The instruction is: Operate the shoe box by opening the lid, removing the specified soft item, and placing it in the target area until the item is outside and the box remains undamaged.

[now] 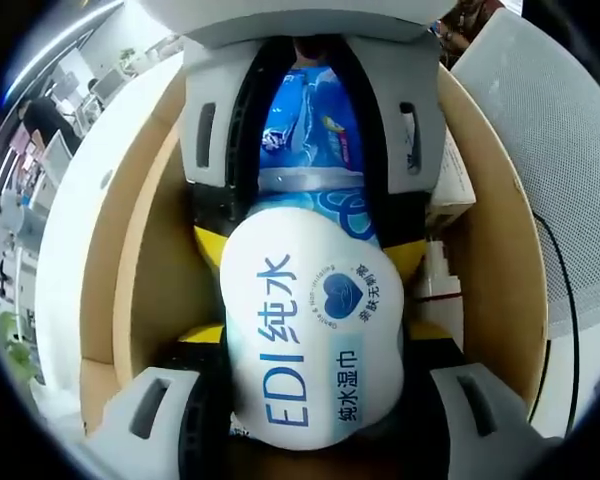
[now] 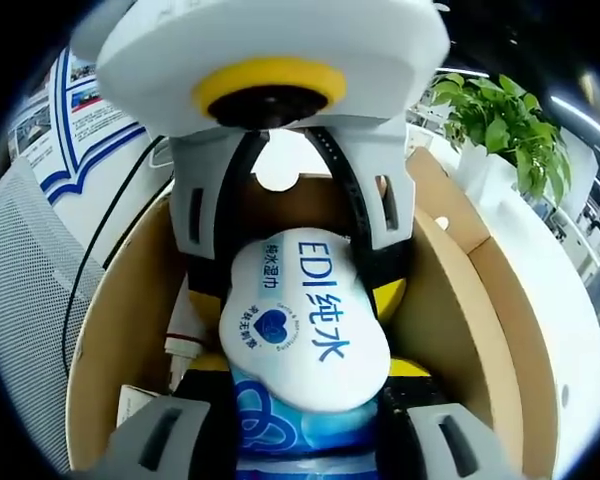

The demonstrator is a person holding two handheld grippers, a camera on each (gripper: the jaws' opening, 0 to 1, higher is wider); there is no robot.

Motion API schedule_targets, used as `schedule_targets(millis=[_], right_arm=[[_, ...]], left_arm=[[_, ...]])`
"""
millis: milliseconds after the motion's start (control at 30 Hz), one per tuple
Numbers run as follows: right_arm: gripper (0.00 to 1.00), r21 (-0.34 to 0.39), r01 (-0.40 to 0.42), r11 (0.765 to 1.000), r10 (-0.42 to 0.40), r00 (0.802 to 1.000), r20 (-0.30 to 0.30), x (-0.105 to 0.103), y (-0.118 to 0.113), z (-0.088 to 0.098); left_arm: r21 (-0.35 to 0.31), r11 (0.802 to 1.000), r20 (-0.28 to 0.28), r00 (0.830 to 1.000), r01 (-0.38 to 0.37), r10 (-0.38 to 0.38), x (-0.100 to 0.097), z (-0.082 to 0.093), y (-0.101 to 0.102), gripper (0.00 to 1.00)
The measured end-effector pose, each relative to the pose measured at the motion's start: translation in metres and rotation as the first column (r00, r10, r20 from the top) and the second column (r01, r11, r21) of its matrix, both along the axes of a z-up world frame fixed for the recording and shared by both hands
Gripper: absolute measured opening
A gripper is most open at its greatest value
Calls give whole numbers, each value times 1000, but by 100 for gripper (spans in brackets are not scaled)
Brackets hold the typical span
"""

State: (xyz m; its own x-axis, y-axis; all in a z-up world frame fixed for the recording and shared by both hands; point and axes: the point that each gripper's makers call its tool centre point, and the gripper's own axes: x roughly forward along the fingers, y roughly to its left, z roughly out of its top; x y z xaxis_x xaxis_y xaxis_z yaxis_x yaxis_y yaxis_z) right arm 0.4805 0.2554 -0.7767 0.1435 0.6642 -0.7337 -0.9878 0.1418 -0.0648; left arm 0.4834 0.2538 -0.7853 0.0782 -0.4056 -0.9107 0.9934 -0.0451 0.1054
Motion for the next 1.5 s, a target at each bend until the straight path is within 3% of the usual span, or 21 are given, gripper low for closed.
schedule_targets(millis=[333, 900, 1500], right_arm=[[46, 0, -7, 1000, 7, 999, 35, 2, 1, 8], [45, 28, -4, 1000, 3, 999, 32, -4, 2, 21], [45, 21, -1, 1000, 1, 999, 34, -2, 0, 35]], left_arm=[[18, 1000, 3, 1000, 9, -9, 1, 8, 3, 64], [37, 999, -3, 1000, 31, -31, -6, 16, 5, 64], [12, 999, 12, 999, 44, -44, -4, 28, 1, 61]])
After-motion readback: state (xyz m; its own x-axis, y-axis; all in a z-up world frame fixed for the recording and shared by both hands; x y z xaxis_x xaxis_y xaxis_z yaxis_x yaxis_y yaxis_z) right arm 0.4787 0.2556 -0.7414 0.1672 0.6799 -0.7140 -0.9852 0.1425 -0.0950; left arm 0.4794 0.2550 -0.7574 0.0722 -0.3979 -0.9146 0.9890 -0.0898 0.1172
